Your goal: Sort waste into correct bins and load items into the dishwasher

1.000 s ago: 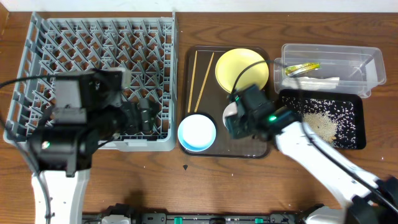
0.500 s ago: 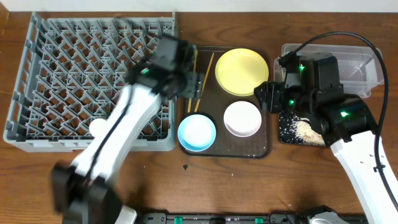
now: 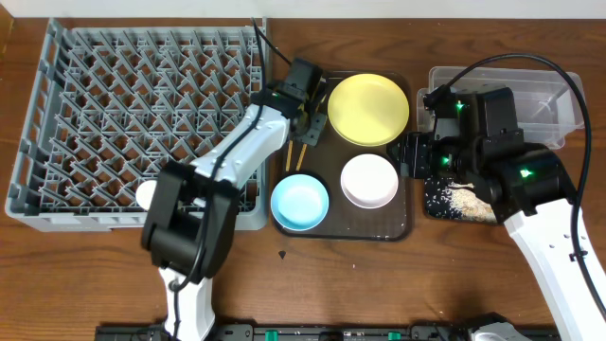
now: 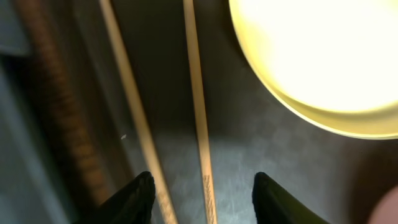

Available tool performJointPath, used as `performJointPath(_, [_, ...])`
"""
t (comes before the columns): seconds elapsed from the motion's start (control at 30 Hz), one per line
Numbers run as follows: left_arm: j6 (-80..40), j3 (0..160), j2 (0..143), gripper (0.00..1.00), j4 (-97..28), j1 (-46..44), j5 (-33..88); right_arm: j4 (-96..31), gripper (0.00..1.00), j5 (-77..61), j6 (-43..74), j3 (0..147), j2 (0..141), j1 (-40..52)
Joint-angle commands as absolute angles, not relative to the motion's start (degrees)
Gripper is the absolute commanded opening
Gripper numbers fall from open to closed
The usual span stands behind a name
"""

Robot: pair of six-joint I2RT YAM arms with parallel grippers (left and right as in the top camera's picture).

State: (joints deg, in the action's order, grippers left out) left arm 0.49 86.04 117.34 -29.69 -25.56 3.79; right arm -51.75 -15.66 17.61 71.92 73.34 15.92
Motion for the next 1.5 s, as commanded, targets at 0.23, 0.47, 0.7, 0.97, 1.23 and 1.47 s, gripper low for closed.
performJointPath(0.23, [1.5,87.5,124.4,0.38,-27.7,-27.0,3.2,-52.1,0.65,-16.1,18.2,72.4,73.1,15.8])
performJointPath(0.47, [1.3,85.6,124.3,0.10,-28.1,-27.0,5.5,-52.1,0.64,-16.2,18.2,72.4,73.1,15.8])
performJointPath(0.7, [-1.3,87.8,118.6,0.08,-30.6,-25.9,3.2,-53.1,0.61,-16.2,18.2,72.4,73.1,15.8])
performJointPath(0.97, [-1.4,87.8,106.2,0.08,-33.6,-24.5,0.7,-53.2,0.59,-17.0,18.2,72.4,73.1,15.8])
performJointPath(1.23, [-8.7,87.1,102.2,0.12,-45.0,-19.5,-9.6,-53.2,0.59,-17.0,18.2,72.4,73.1,15.8])
performJointPath(1.47, [-10.4,86.0,105.6,0.13,-44.8,-16.4,-9.5,-53.2,0.59,-17.0,18.2,72.4,73.1,15.8])
